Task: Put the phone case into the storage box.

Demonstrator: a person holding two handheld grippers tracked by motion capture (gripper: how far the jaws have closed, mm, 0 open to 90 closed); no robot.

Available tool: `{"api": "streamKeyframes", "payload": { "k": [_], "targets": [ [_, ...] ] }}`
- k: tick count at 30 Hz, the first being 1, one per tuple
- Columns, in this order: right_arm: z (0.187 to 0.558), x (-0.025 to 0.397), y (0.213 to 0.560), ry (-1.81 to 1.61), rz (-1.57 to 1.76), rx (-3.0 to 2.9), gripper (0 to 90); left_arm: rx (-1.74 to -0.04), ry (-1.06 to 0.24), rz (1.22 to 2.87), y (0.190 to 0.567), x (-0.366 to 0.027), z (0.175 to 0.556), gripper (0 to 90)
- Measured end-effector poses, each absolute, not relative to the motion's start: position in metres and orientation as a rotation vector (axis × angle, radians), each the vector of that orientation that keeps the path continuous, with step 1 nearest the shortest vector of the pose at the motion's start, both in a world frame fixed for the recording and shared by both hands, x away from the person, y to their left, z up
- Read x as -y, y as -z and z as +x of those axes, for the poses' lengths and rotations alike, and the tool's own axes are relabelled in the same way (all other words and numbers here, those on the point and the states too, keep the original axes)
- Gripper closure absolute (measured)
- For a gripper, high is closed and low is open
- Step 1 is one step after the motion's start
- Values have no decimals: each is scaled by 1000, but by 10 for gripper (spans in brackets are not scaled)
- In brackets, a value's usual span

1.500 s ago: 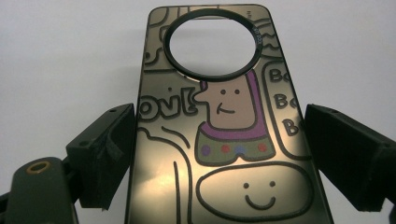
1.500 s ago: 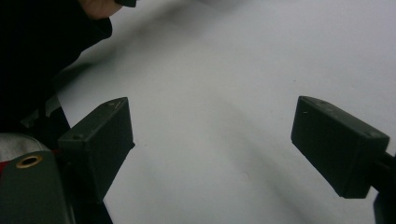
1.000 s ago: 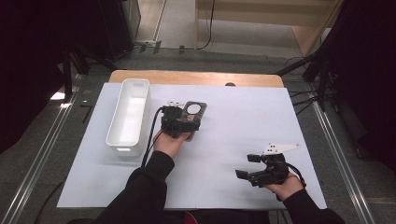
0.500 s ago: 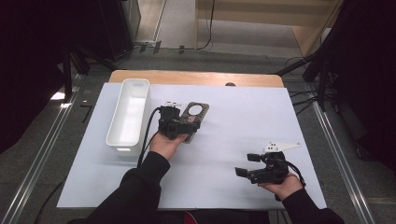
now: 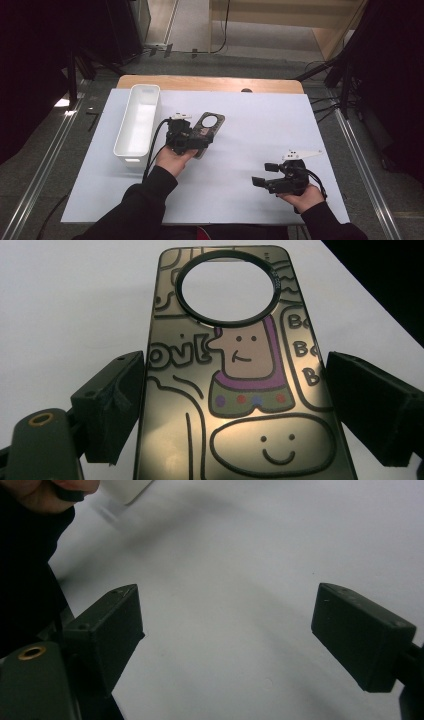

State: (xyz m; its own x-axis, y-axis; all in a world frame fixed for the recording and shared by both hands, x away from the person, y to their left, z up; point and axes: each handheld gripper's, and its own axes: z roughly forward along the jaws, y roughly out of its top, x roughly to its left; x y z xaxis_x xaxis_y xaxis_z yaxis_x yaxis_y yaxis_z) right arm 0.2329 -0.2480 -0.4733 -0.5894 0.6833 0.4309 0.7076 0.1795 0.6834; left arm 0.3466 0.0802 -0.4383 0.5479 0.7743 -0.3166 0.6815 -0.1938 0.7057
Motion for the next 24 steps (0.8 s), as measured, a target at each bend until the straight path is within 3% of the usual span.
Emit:
{"api": "streamKeyframes", "payload": {
  "k": [24],
  "targets": [
    [264,238,463,1529,-1539,2191,129,-1232,-103,1789,447,-80,334,115]
  ]
}}
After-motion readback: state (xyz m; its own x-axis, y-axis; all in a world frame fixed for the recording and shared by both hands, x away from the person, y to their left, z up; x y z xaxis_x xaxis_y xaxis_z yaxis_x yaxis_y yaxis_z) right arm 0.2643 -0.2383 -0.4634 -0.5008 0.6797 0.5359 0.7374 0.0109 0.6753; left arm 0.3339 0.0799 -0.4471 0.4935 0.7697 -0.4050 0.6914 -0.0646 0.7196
